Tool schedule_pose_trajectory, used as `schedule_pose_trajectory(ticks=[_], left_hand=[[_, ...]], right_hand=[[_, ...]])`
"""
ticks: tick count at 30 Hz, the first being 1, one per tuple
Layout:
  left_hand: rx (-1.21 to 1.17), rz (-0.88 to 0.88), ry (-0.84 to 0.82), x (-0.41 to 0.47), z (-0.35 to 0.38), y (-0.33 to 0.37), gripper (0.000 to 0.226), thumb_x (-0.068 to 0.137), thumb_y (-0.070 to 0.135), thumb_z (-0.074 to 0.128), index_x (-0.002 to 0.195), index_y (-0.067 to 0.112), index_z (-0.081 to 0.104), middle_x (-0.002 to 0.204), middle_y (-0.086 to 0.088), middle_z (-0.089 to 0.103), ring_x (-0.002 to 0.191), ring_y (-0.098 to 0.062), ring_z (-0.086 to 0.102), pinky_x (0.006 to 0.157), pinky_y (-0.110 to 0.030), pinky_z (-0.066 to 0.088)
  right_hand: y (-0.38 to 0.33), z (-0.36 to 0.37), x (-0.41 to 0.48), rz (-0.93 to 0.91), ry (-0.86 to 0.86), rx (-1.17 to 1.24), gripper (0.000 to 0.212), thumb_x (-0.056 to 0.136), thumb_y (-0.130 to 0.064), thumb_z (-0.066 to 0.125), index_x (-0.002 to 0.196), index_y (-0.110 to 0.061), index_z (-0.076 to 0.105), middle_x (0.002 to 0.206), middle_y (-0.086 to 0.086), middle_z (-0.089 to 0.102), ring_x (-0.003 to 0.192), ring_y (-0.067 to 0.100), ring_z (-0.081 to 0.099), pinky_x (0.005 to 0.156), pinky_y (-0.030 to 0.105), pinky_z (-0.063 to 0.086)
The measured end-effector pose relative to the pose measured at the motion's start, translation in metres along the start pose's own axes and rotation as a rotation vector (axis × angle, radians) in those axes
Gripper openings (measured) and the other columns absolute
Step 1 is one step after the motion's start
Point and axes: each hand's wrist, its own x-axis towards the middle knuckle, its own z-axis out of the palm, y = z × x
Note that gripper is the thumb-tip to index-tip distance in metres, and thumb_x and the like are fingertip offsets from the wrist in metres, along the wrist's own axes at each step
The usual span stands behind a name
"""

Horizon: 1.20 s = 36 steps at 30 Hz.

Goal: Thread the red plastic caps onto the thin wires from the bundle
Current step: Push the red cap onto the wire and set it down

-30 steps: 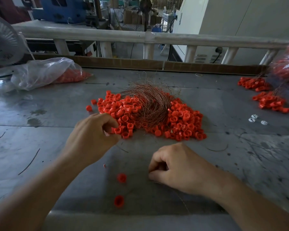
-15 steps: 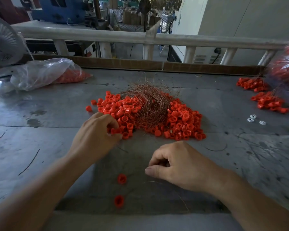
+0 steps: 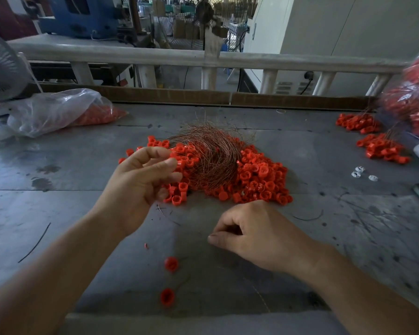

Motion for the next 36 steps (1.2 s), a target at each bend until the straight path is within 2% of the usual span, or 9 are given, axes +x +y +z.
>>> schedule_pose_trajectory(ticks=[3, 7, 13, 22, 24, 26, 29, 32, 36], left_hand=[[-0.126, -0.059, -0.024, 0.002, -0.001, 0.003, 0.01, 0.07, 0.014, 0.058, 0.077, 0.02, 0.059, 0.083, 0.003, 0.058, 0.057, -0.008, 0.064, 0.036, -0.013, 0.035], [-0.172, -0.053, -0.068, 0.005, -0.001, 0.002, 0.01, 0.072, 0.011, 0.056, 0.081, 0.015, 0.058, 0.1, 0.002, 0.068, 0.061, -0.006, 0.065, 0.04, -0.013, 0.041], [-0.139, 0.003, -0.108, 0.003, -0.001, 0.0, 0.011, 0.069, 0.007, 0.059, 0.074, 0.014, 0.066, 0.083, -0.004, 0.071, 0.066, -0.008, 0.067, 0.049, -0.017, 0.051], [0.242, 0.16, -0.089, -0.021, 0.013, -0.005, 0.025, 0.055, 0.005, 0.065, 0.081, 0.006, 0.063, 0.072, -0.007, 0.072, 0.067, -0.016, 0.069, 0.06, -0.018, 0.054], [0.327, 0.175, -0.097, -0.026, 0.015, -0.006, 0.026, 0.052, 0.007, 0.067, 0.078, 0.009, 0.065, 0.073, -0.008, 0.071, 0.068, -0.015, 0.068, 0.062, -0.017, 0.054], [0.374, 0.172, -0.109, -0.029, 0.017, -0.008, 0.026, 0.05, 0.009, 0.068, 0.076, 0.012, 0.066, 0.074, -0.01, 0.069, 0.068, -0.014, 0.067, 0.062, -0.017, 0.054], [0.397, 0.158, -0.129, -0.029, 0.019, -0.008, 0.027, 0.05, 0.01, 0.068, 0.076, 0.011, 0.065, 0.075, -0.013, 0.068, 0.068, -0.017, 0.067, 0.063, -0.018, 0.054], [0.395, 0.147, -0.17, -0.03, 0.02, -0.009, 0.025, 0.052, 0.008, 0.068, 0.076, 0.011, 0.065, 0.072, -0.007, 0.071, 0.067, -0.014, 0.068, 0.061, -0.016, 0.053], [0.382, 0.149, -0.207, -0.034, 0.02, -0.008, 0.023, 0.053, 0.009, 0.069, 0.076, 0.011, 0.066, 0.076, -0.011, 0.071, 0.07, -0.017, 0.069, 0.062, -0.017, 0.053]], right_hand=[[-0.001, 0.002, -0.001, -0.01, -0.012, -0.007, 0.021, 0.083, -0.04, 0.062, 0.086, -0.021, 0.07, 0.081, -0.009, 0.068, 0.072, 0.0, 0.059, 0.064, 0.013, 0.046], [-0.001, 0.003, 0.001, -0.009, -0.018, -0.006, 0.021, 0.083, -0.04, 0.062, 0.086, -0.021, 0.07, 0.081, -0.009, 0.068, 0.073, 0.0, 0.059, 0.065, 0.013, 0.047], [0.001, 0.004, 0.001, -0.011, -0.004, 0.0, 0.02, 0.083, -0.038, 0.062, 0.085, -0.02, 0.071, 0.081, -0.009, 0.068, 0.074, -0.001, 0.06, 0.067, 0.013, 0.047], [0.007, -0.001, 0.002, -0.024, 0.192, 0.01, 0.014, 0.082, -0.031, 0.064, 0.086, -0.019, 0.07, 0.078, -0.01, 0.066, 0.072, -0.001, 0.057, 0.067, 0.014, 0.045], [0.007, -0.001, 0.005, -0.019, 0.305, 0.068, 0.015, 0.083, -0.026, 0.065, 0.095, -0.019, 0.068, 0.071, -0.015, 0.06, 0.067, -0.004, 0.054, 0.064, 0.011, 0.043], [0.008, 0.0, 0.009, -0.031, 0.363, 0.141, 0.031, 0.085, -0.02, 0.063, 0.115, -0.023, 0.059, 0.07, -0.014, 0.058, 0.065, -0.002, 0.055, 0.062, 0.01, 0.043], [0.009, 0.003, 0.014, -0.043, 0.273, 0.259, 0.052, 0.089, -0.011, 0.057, 0.134, -0.031, 0.042, 0.087, -0.012, 0.061, 0.072, 0.004, 0.059, 0.07, 0.012, 0.048], [0.01, 0.007, 0.019, -0.096, 0.29, 0.231, 0.034, 0.087, -0.006, 0.059, 0.119, -0.019, 0.06, 0.094, -0.01, 0.063, 0.082, -0.002, 0.056, 0.079, 0.008, 0.043], [0.012, 0.007, 0.02, -0.192, 0.378, 0.161, 0.016, 0.08, -0.005, 0.067, 0.093, -0.01, 0.072, 0.085, -0.006, 0.063, 0.084, 0.003, 0.056, 0.076, 0.01, 0.043]])
